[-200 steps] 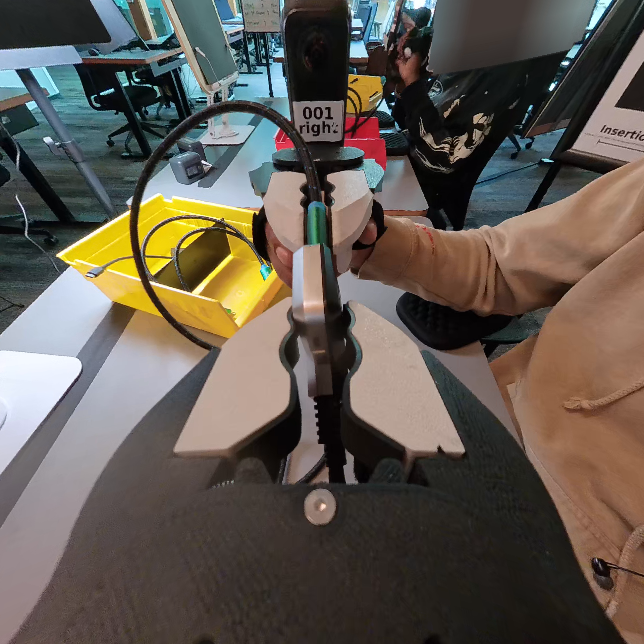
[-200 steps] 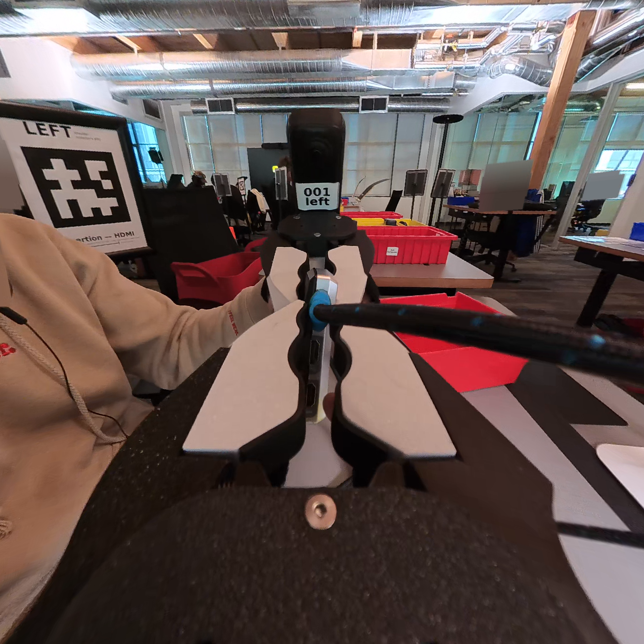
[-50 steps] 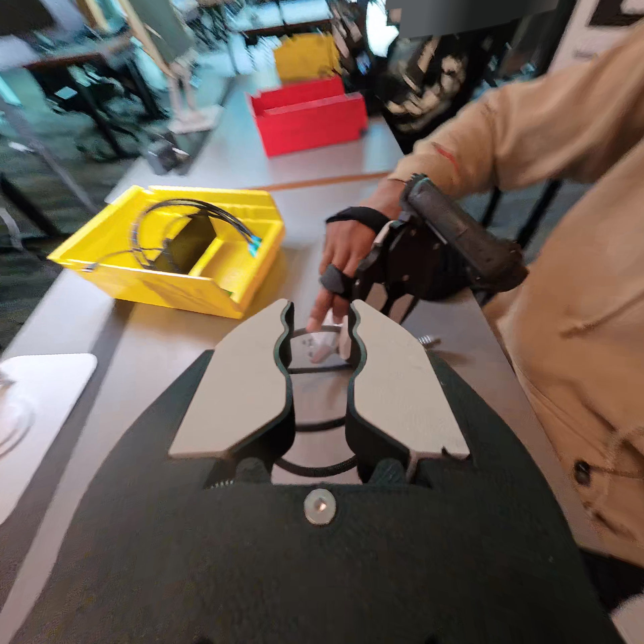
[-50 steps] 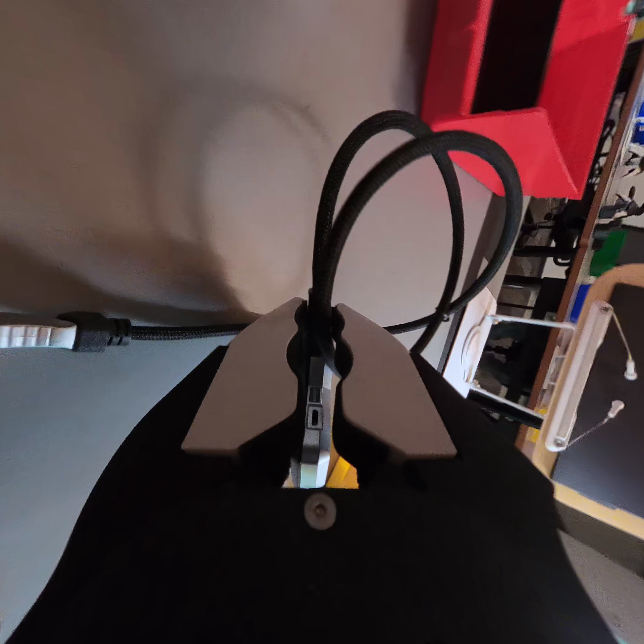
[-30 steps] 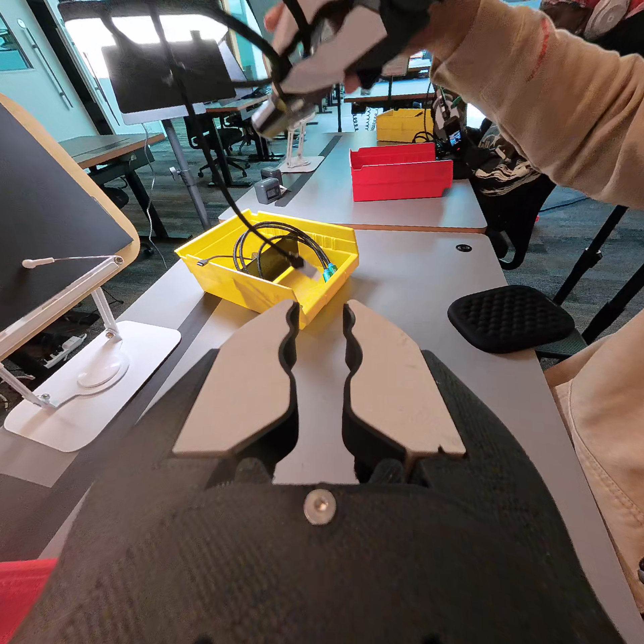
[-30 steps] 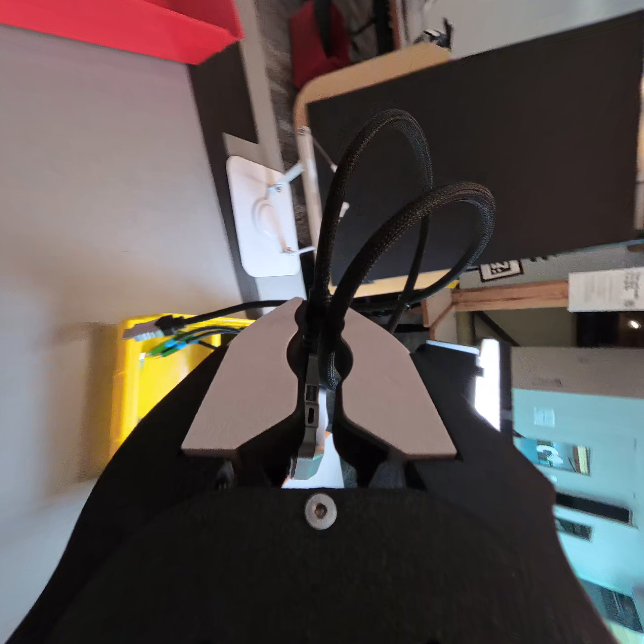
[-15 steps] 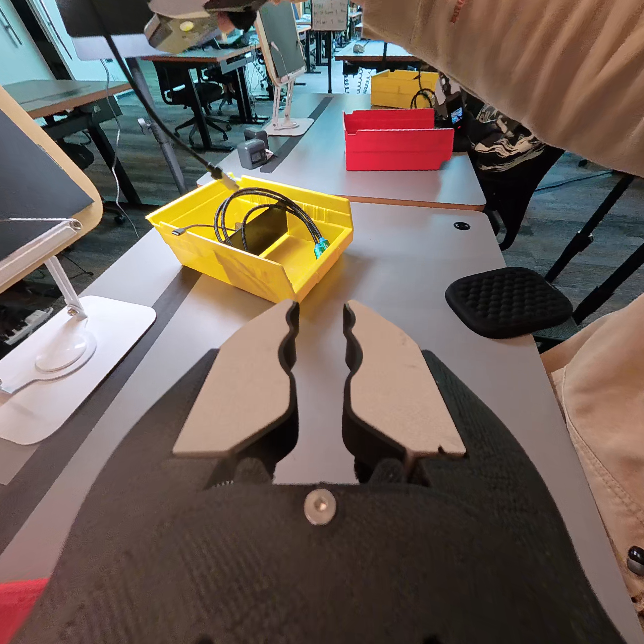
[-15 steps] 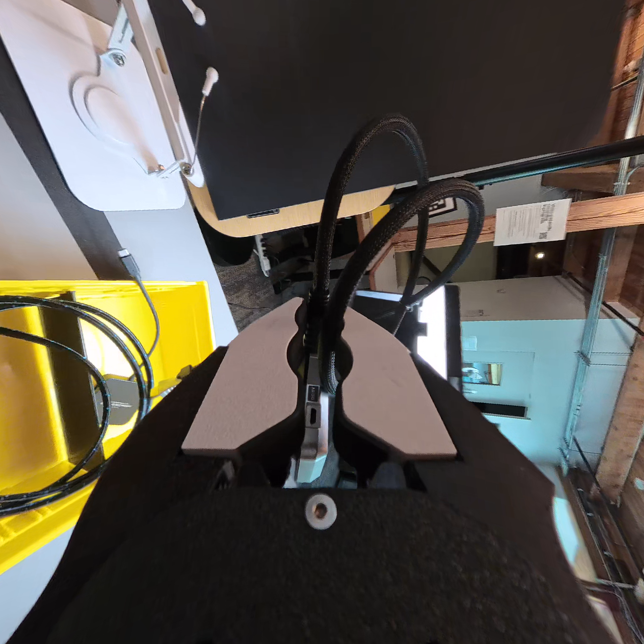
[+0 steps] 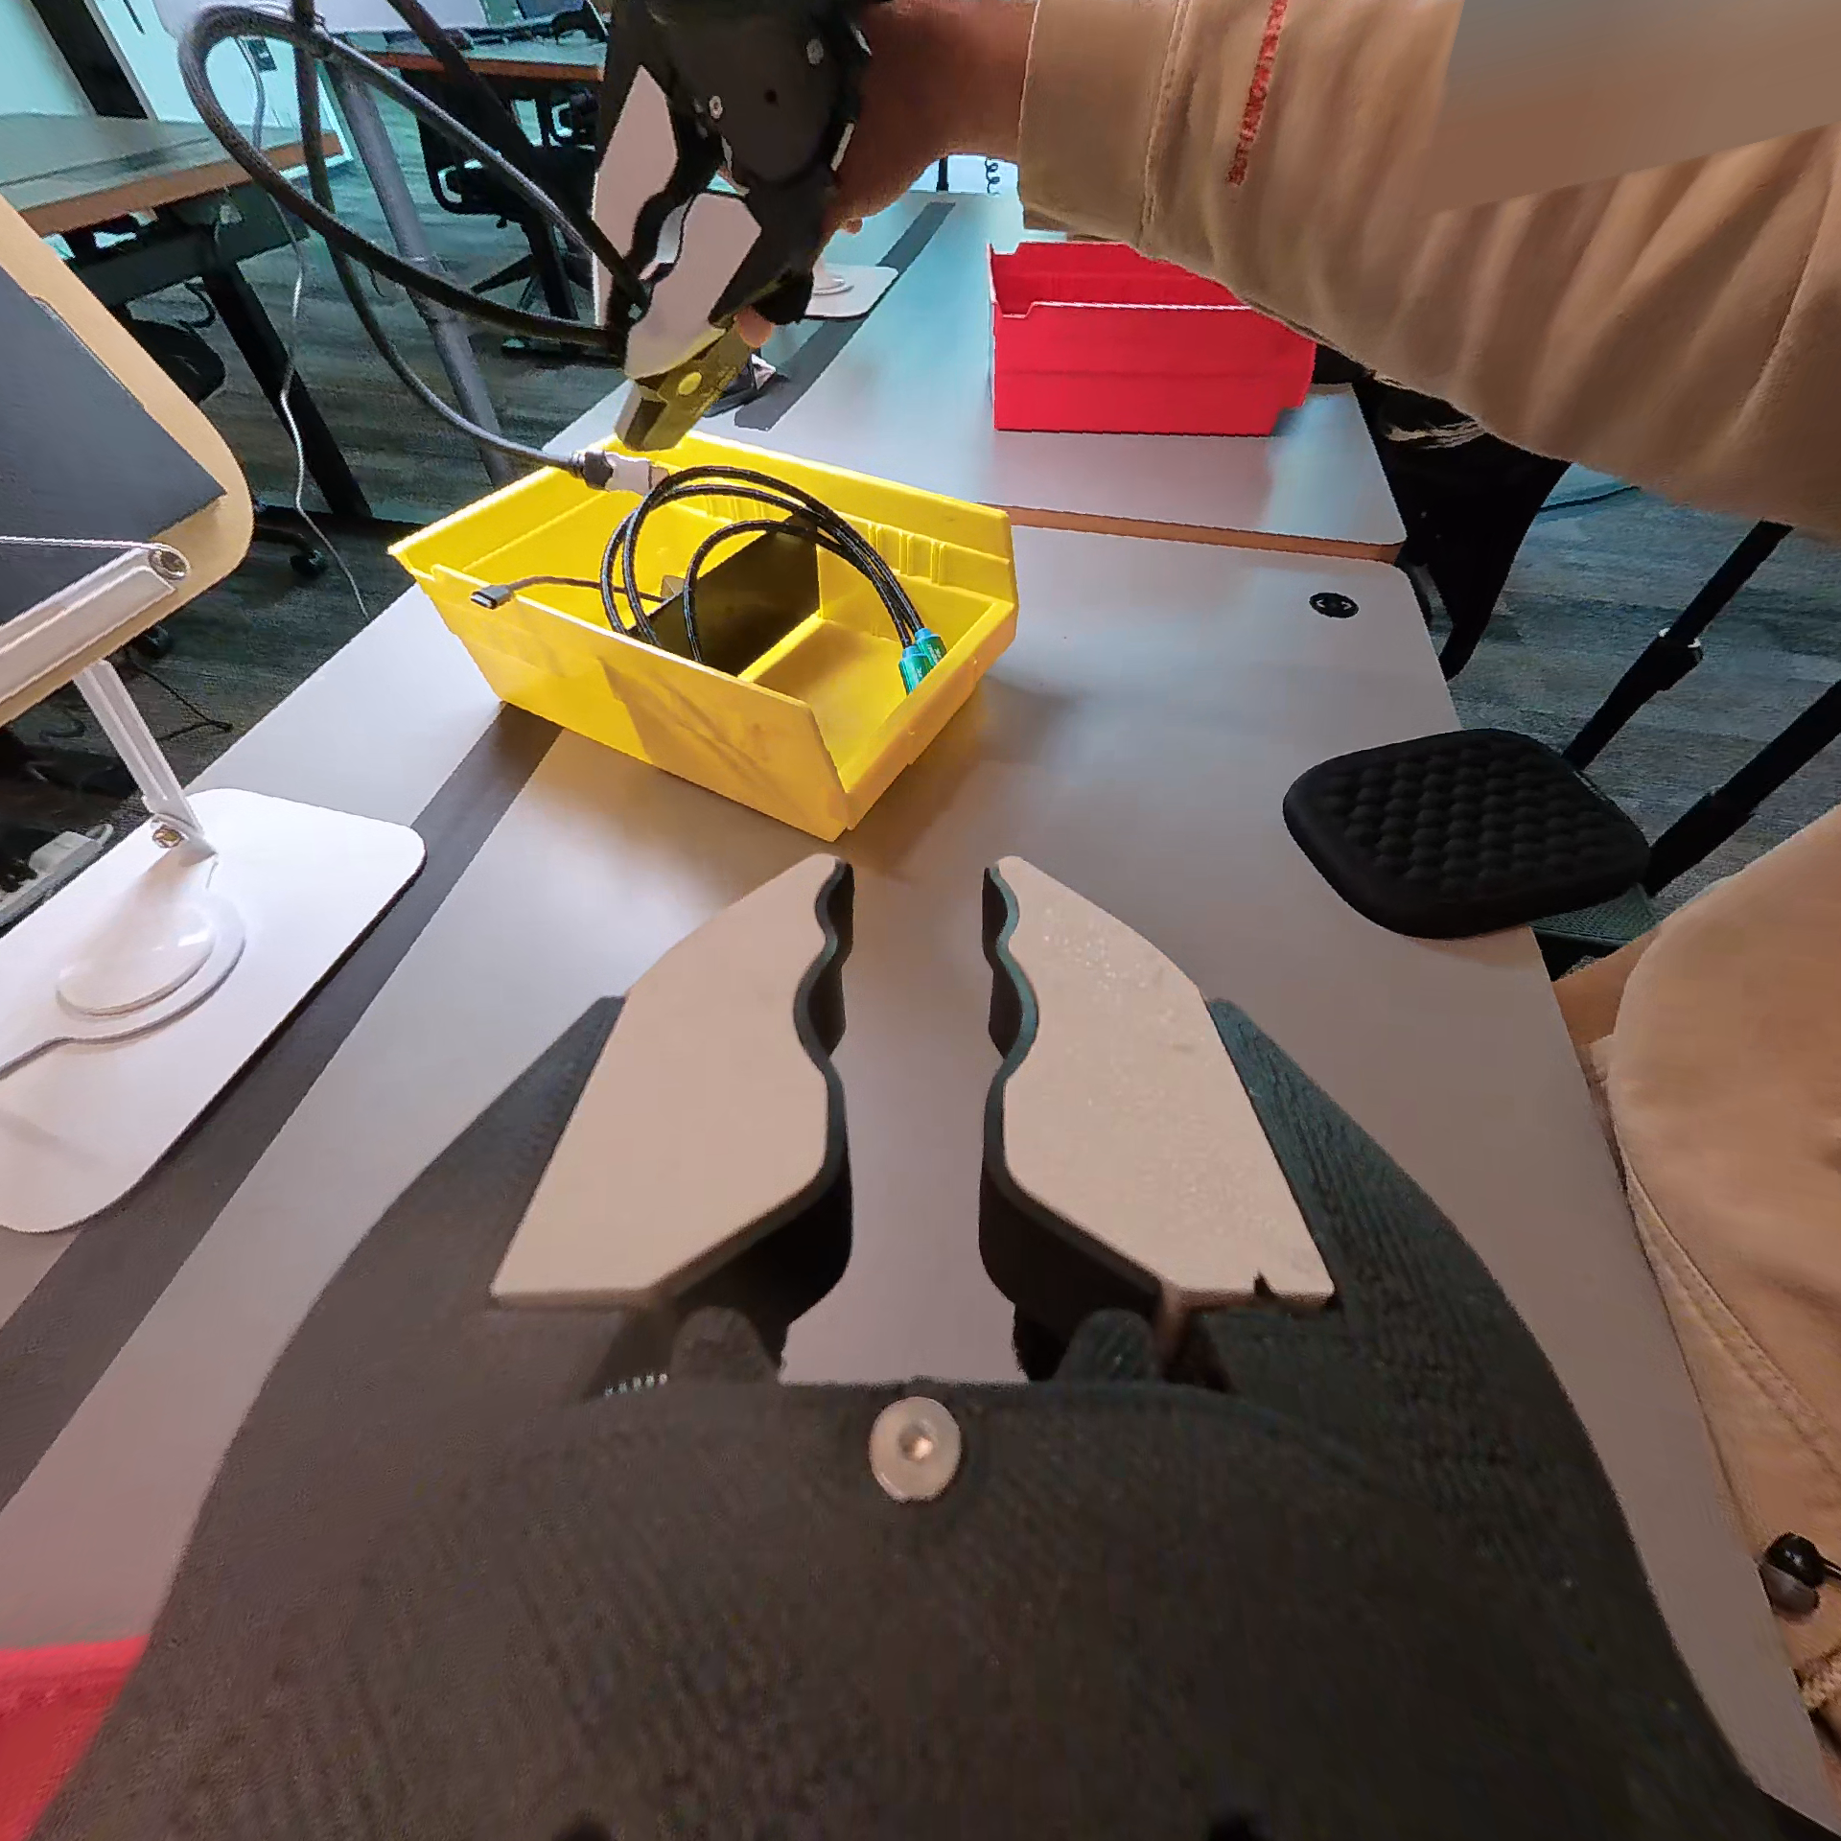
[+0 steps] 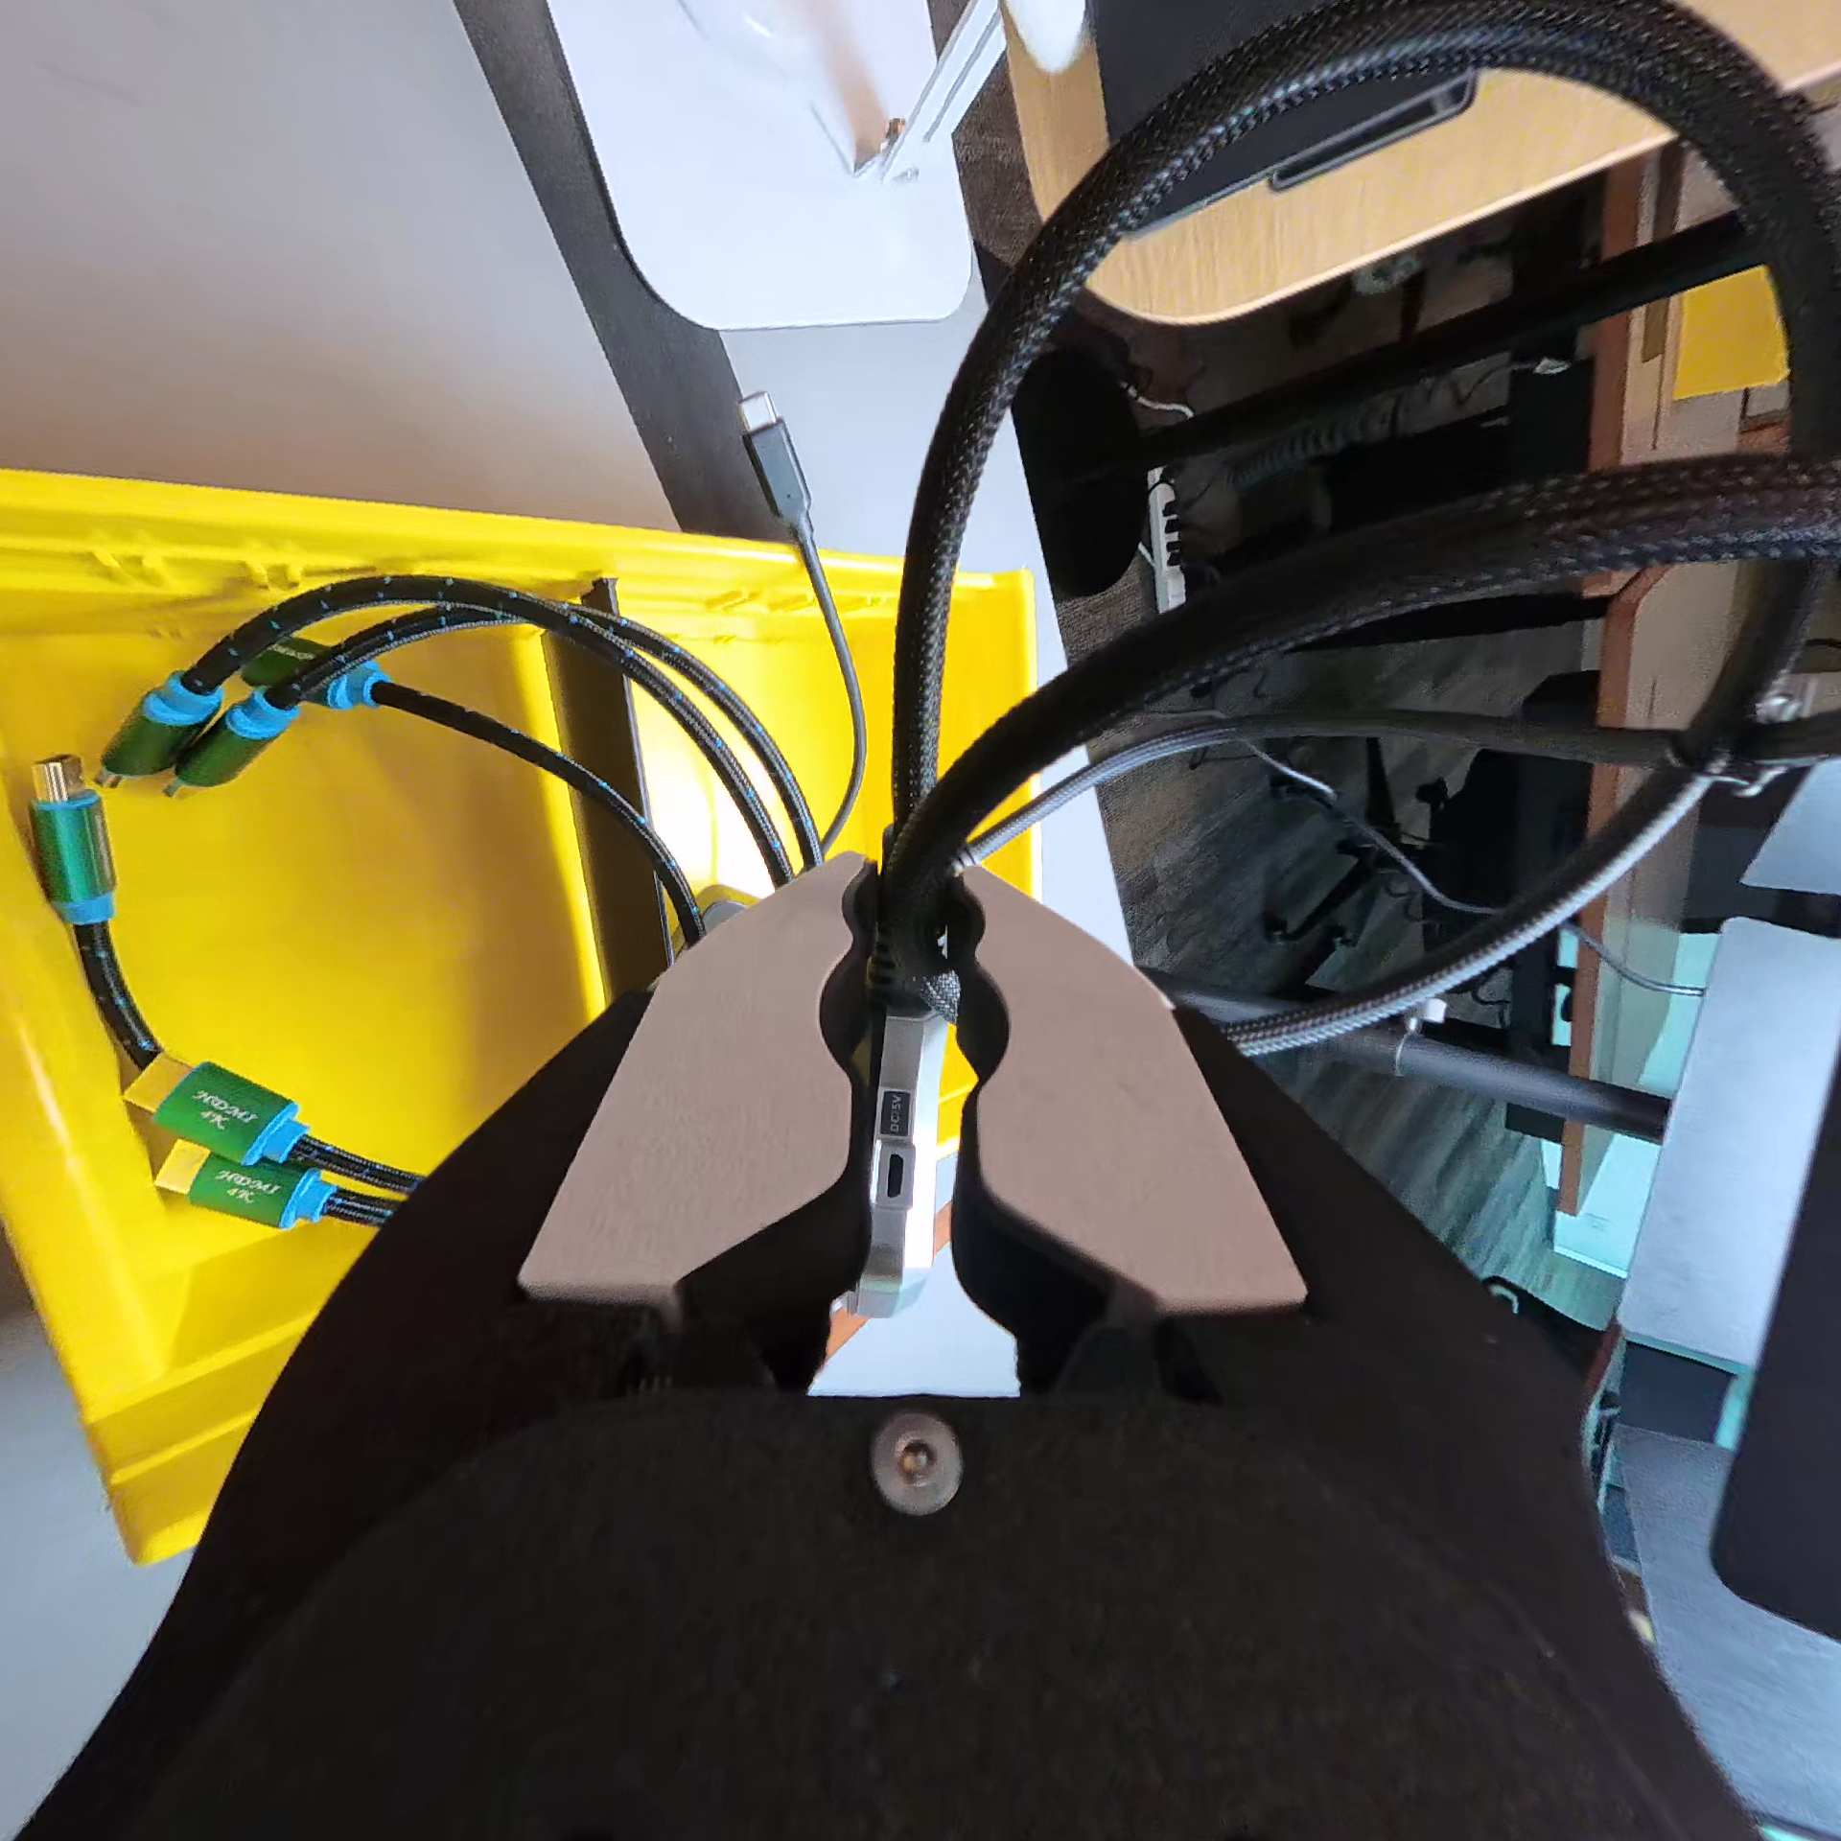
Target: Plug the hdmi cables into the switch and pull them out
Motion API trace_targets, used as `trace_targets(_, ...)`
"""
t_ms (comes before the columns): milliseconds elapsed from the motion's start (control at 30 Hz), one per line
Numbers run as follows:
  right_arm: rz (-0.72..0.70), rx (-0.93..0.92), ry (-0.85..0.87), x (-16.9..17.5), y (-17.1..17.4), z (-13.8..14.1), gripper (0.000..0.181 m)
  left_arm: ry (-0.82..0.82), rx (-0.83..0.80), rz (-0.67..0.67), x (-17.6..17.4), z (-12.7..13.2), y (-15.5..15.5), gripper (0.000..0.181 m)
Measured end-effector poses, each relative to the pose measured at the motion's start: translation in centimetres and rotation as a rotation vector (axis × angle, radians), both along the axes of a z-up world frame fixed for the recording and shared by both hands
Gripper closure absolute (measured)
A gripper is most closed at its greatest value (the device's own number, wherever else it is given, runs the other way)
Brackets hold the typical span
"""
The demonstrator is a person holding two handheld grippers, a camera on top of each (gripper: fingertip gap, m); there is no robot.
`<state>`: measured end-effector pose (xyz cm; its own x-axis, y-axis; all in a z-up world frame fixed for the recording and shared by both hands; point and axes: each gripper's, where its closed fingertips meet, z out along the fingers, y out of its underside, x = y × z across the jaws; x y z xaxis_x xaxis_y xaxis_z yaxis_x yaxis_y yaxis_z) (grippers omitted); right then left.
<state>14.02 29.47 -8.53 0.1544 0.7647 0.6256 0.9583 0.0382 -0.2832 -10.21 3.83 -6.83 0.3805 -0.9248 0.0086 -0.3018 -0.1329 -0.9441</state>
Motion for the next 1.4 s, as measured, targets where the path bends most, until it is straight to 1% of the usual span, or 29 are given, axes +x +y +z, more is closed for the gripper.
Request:
trace_targets(267,-0.042,-0.066,-0.063,1.9,0.9,-1.9,0.168,0.012,-0.010,-0.003,0.2,-0.5,0.1,0.156)
trace_targets(467,-0.071,-0.120,-0.102,3.7,1.8,-3.9,0.168,0.017,-0.027,0.004,0.1,-1.1,0.5,0.156)
trace_targets(700,-0.048,-0.206,-0.092,4.9,2.6,-6.7,0.168,0.018,-0.070,0.003,0.4,-2.2,1.1,0.156)
trace_targets(867,-0.033,-0.280,-0.019,4.5,3.0,-8.0,0.168,0.029,-0.090,0.000,0.6,-3.1,1.5,0.156)
trace_targets(1067,-0.063,-0.326,0.063,4.6,3.5,-8.4,0.168,0.065,-0.111,0.025,0.1,-4.0,2.1,0.153)
trace_targets(1167,-0.095,-0.309,0.057,4.7,3.8,-8.3,0.166,0.067,-0.108,0.031,0.0,-3.9,2.1,0.153)
trace_targets(1300,-0.153,-0.298,0.040,5.5,3.9,-7.7,0.152,0.077,-0.097,0.043,-0.3,-3.7,2.1,0.152)
trace_targets(1400,-0.176,-0.293,0.068,6.0,3.6,-6.6,0.148,0.068,-0.087,0.043,-0.4,-3.3,1.9,0.152)
